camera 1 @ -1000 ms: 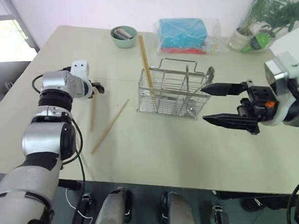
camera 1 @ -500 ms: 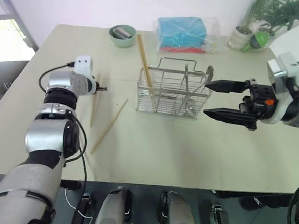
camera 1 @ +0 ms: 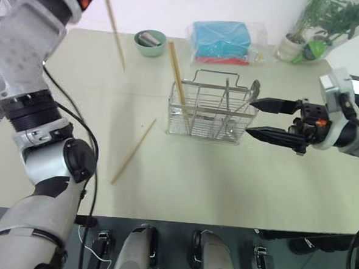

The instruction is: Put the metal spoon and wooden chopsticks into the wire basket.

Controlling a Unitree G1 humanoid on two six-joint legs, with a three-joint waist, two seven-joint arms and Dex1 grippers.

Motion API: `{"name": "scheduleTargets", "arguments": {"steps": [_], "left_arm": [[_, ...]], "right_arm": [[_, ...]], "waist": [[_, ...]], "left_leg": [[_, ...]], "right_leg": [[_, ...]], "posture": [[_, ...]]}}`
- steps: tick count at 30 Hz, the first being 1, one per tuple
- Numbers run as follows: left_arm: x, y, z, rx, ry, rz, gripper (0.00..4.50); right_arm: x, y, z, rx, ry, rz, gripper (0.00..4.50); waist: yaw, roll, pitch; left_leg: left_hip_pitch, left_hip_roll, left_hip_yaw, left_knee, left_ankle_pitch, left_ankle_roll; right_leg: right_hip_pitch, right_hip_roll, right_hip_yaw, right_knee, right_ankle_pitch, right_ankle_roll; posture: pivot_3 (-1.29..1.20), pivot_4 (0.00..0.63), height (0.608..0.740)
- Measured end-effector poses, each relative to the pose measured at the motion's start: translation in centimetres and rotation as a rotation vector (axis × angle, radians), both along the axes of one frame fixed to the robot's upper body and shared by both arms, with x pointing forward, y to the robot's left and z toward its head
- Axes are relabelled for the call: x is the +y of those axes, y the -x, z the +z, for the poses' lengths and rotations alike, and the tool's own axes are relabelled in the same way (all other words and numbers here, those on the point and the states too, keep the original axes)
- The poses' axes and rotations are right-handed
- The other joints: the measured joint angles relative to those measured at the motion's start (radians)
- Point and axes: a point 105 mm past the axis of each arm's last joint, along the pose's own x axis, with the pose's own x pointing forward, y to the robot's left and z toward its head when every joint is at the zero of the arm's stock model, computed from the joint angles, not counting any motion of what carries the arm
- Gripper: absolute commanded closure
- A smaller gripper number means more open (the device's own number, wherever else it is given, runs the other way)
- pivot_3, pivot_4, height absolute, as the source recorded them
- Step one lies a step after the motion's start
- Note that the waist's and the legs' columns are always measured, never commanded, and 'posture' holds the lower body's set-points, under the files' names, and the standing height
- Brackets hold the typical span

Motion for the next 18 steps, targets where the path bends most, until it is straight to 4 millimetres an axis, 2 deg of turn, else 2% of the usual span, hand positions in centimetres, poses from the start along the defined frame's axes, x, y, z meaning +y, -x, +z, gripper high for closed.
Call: {"name": "scheduleTargets", "arguments": {"steps": [6, 10, 14, 18], "left_arm": [[-5.5, -0.9, -4.0, 0.077, -0.155, -0.116, 4.47], [-7.2, -1.7, -4.9, 0.064, -0.222, -0.104, 4.47], [-8.5, -3.5, -6.0, 0.098, -0.227, -0.114, 4.47], [-8.8, -4.3, -4.9, 0.081, -0.206, -0.113, 4.47]], "right_arm": [[-0.2, -0.4, 0.1, -0.004, -0.006, -0.034, 0.15], [-0.5, -0.4, 0.5, -0.02, -0.022, -0.065, 0.15], [-0.8, 0.0, 0.8, -0.036, -0.04, -0.084, 0.15], [-1.2, 0.1, 0.1, -0.014, -0.041, -0.117, 0.15]], "waist": [[0.0, 0.0, 0.0], [0.001, 0.0, 0.0], [0.004, -0.001, 0.0], [0.002, -0.001, 0.0]], "left_leg": [[0.001, 0.001, 0.0, 0.0, 0.0, 0.0], [0.0, 0.001, 0.0, 0.0, 0.0, 0.0], [-0.001, 0.0, 0.0, 0.0, 0.0, 0.001], [-0.003, 0.0, 0.0, 0.0, -0.001, 0.002]], "right_leg": [[0.001, 0.002, 0.0, 0.0, 0.0, 0.0], [0.0, 0.002, 0.0, 0.0, 0.0, 0.0], [0.0, 0.002, 0.0, -0.001, 0.0, 0.0], [-0.002, 0.002, 0.0, -0.001, 0.0, 0.0]], "posture": [[0.0, 0.15, 0.715], [0.0, 0.15, 0.715], [0.0, 0.15, 0.715], [0.0, 0.15, 0.715]]}}
